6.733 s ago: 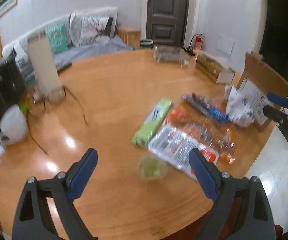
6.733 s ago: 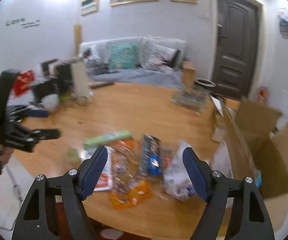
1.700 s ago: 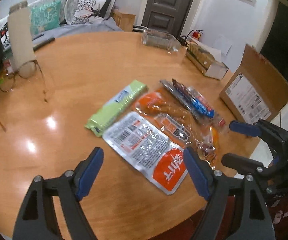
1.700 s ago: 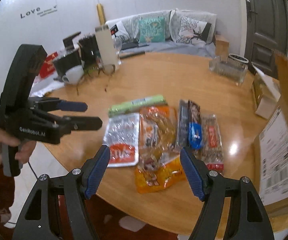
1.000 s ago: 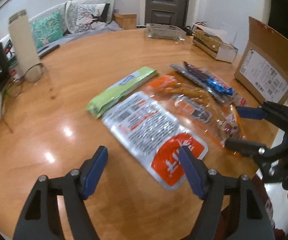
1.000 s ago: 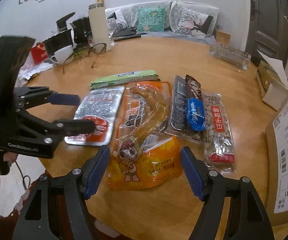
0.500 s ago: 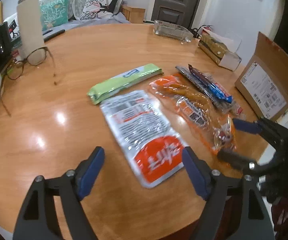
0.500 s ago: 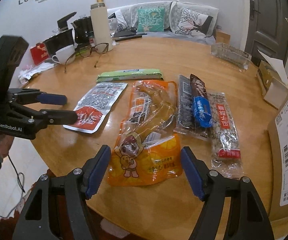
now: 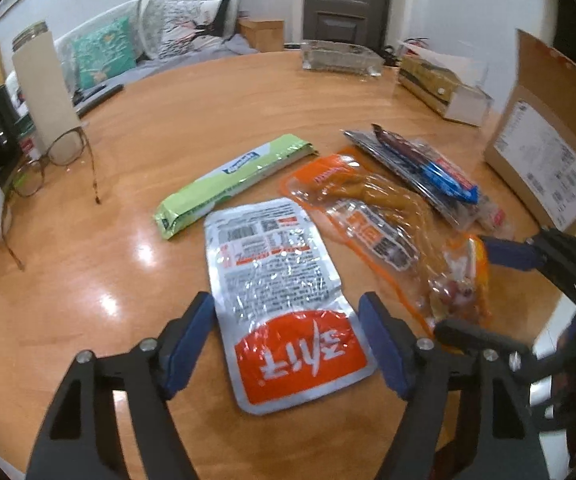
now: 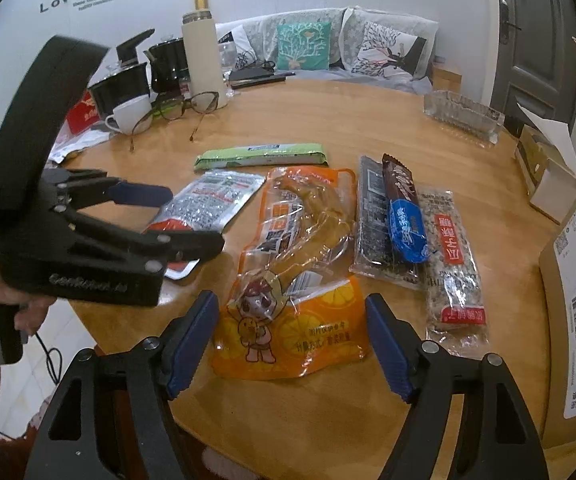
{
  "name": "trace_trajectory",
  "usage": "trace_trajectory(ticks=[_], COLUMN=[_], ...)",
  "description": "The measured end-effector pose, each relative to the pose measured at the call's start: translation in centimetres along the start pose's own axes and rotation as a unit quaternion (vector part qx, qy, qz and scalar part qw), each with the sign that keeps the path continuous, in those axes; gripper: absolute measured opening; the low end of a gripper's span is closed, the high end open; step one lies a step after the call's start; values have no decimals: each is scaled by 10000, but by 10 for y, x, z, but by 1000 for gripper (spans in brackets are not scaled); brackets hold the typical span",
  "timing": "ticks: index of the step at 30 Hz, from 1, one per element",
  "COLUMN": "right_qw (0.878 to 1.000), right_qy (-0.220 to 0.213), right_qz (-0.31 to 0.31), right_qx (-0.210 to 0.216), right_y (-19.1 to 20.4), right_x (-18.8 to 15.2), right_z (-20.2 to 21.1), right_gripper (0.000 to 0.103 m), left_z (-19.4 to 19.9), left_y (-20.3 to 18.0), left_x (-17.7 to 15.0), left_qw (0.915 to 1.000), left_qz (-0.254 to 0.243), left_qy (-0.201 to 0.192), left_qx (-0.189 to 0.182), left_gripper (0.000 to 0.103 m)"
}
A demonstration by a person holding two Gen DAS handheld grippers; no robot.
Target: Organize snacks
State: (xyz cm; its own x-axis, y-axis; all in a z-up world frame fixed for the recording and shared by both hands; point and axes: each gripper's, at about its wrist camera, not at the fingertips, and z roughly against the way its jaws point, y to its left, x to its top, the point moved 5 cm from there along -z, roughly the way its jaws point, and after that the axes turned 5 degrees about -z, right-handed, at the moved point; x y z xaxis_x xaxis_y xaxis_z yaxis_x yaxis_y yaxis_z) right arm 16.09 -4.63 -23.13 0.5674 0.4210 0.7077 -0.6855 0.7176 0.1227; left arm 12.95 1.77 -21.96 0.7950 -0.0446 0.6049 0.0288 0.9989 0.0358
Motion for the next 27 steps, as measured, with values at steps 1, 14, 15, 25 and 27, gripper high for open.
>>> trace_trajectory(ticks=[1, 14, 15, 25, 27], right_qw=[10000, 9994, 9993, 9985, 9986], right_qy=[-8, 182, 178, 26, -18], right_qz=[-8, -225, -306, -553, -491], right_qx=[24, 191, 122, -49, -180], right_y=[1, 1, -1, 15, 22], right_x=[0, -13, -13, -3, -1], right_z=[1, 20, 20, 3, -1], right_gripper=[66, 47, 54, 83, 84], left_z=[2, 22, 22, 17, 17], left_y=[2, 32, 32, 29, 30], left_x=[-2, -32, -32, -26, -26], left_qw=[10000, 9997, 9997, 9997, 9996], left_qz=[-57, -190, -204, -212, -230], left_qy=[-6, 56, 49, -118, -149], left_qx=[-58, -159, -146, -66, -73], left_gripper=[70, 70, 70, 69, 68])
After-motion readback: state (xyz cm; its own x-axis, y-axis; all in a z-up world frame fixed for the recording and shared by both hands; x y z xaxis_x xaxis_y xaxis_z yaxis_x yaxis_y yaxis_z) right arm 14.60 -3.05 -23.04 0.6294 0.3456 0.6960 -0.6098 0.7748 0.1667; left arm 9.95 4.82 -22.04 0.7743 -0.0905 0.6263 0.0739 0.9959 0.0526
